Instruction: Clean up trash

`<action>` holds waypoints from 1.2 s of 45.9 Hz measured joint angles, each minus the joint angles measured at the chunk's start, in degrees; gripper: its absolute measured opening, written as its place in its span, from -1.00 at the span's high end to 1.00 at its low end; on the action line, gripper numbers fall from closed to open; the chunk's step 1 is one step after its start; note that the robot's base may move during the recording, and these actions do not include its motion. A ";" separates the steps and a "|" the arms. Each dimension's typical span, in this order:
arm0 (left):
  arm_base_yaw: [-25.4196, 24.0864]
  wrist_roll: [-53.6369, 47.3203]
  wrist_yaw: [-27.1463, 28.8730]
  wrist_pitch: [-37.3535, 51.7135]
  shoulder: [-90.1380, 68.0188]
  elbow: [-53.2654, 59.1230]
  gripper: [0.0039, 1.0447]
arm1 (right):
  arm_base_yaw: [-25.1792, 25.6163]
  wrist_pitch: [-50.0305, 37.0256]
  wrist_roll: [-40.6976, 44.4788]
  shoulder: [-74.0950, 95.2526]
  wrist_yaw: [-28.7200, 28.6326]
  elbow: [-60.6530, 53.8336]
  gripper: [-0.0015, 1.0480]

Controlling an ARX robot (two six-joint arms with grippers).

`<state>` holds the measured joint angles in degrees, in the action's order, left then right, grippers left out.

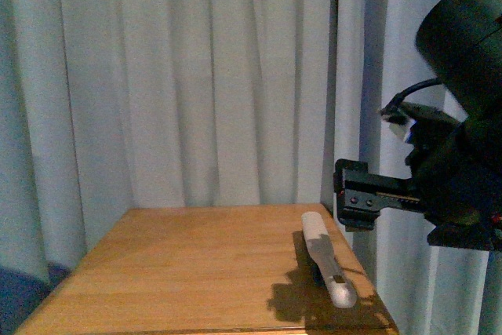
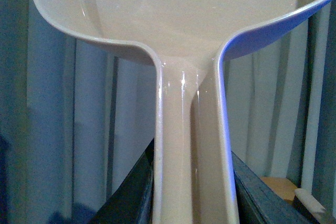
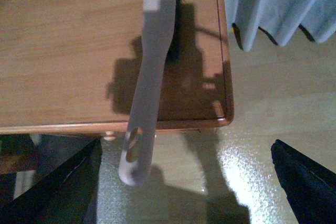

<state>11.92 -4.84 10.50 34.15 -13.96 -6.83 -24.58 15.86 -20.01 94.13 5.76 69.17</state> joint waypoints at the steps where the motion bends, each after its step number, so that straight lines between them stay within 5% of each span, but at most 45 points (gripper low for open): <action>1: 0.00 0.00 0.00 0.00 0.00 0.00 0.49 | -0.15 0.61 -0.44 1.18 0.28 1.07 -0.86; 47: 0.00 0.02 0.02 0.00 0.00 0.00 0.49 | -2.67 6.38 -6.40 24.46 2.54 18.93 -0.86; 55: 0.00 0.02 0.02 0.00 0.00 0.00 0.49 | -3.08 6.36 -6.54 25.22 2.58 19.61 -0.45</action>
<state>11.92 -4.82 10.52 34.15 -13.96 -6.83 -27.66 22.22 -26.55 119.35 8.34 88.77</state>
